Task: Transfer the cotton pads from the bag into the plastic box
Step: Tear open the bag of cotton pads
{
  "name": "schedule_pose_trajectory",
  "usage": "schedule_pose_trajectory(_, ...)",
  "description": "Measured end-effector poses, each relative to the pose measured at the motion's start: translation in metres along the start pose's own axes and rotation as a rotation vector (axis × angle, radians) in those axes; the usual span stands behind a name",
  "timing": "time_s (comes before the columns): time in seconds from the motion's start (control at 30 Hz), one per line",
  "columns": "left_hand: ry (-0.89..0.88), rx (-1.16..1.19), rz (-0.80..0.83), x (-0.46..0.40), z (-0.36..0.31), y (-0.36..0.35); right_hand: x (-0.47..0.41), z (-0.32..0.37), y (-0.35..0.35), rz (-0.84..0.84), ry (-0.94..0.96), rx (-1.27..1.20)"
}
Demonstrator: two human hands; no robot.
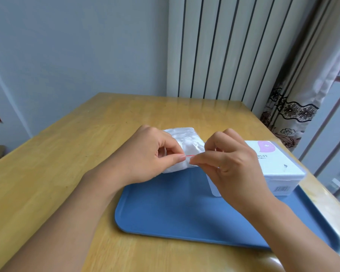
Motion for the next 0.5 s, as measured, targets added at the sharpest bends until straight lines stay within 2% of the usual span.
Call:
schedule_pose_trajectory(0.27, 0.011, -0.043, -0.031, -0.001, -0.002, -0.007, -0.001, 0.001, -0.006, 0.097, -0.014, -0.003)
schedule_pose_trajectory(0.5, -0.043, -0.105, -0.087, -0.002, -0.004, -0.007, -0.004, 0.014, -0.01, 0.062, 0.011, 0.074)
Point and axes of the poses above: each hand's wrist, its own x-axis away from the middle knuckle, its own y-axis out of the back of the hand, z = x × y, the point moved 6 cm from there along -x, towards the middle knuckle, and after that the axes turned 3 degrees about z, right-handed, at the moved point
